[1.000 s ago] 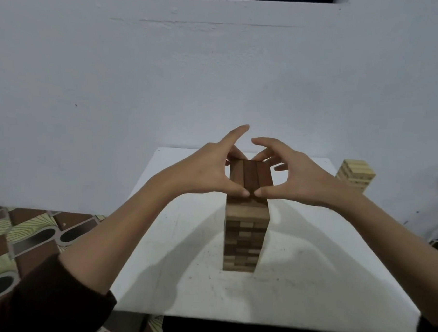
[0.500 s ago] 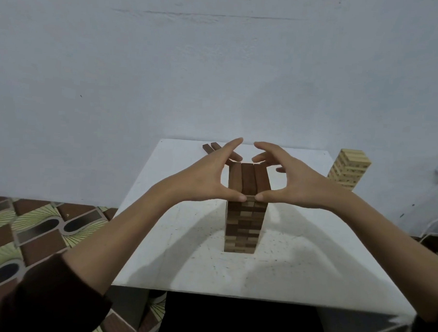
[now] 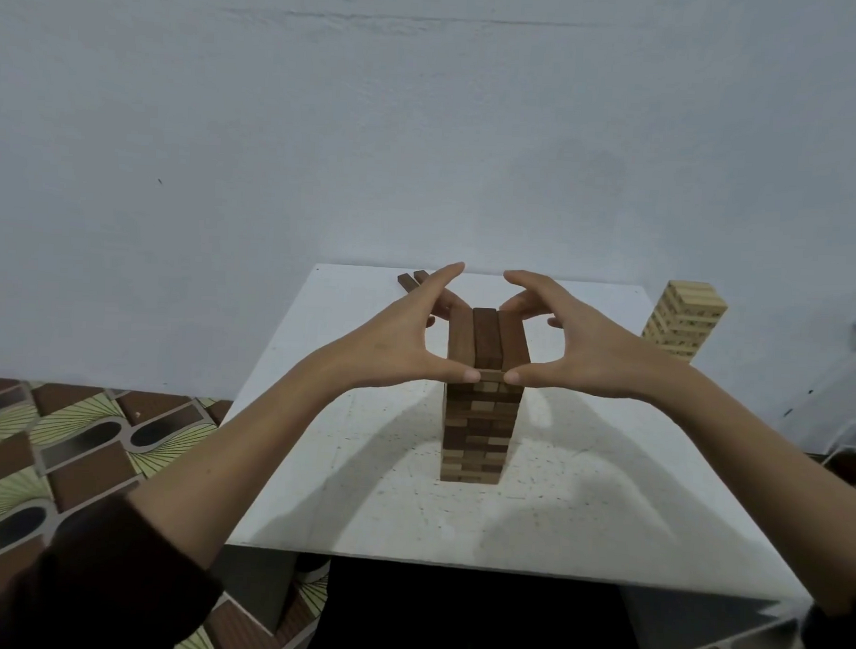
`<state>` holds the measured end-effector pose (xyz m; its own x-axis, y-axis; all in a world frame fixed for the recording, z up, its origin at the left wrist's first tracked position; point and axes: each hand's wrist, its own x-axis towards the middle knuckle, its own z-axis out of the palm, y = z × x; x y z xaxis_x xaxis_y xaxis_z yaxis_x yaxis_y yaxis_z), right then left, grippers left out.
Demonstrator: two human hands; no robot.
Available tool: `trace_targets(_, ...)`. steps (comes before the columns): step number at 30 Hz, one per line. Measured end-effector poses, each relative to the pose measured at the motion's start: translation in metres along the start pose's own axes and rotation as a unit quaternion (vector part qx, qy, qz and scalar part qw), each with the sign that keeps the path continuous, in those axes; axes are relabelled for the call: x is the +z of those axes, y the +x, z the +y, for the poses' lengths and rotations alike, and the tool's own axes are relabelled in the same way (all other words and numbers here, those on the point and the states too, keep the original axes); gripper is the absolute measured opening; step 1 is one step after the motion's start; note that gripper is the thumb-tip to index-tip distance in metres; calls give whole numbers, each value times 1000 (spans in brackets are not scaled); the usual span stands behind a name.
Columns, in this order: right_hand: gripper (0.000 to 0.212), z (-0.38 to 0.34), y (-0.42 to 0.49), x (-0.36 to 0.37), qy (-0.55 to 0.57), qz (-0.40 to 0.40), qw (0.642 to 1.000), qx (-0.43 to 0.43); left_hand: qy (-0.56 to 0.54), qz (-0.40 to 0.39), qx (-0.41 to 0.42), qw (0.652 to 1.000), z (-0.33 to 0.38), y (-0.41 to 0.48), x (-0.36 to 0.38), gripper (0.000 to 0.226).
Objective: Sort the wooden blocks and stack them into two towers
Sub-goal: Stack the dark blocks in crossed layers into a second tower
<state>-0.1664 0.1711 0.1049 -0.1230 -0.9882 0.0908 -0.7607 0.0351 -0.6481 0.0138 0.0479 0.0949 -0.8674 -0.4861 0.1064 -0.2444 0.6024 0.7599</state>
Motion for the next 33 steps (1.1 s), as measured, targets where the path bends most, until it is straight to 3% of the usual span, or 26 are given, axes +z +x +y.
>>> trace_targets(27,92,-5,1,10,58,2,998,36,-80,23,-12,996,-9,7,13,102)
trace_targets(33,104,-7,-4,11,126,-3,991,48,-149,15,-26,988,-13,8,16,107)
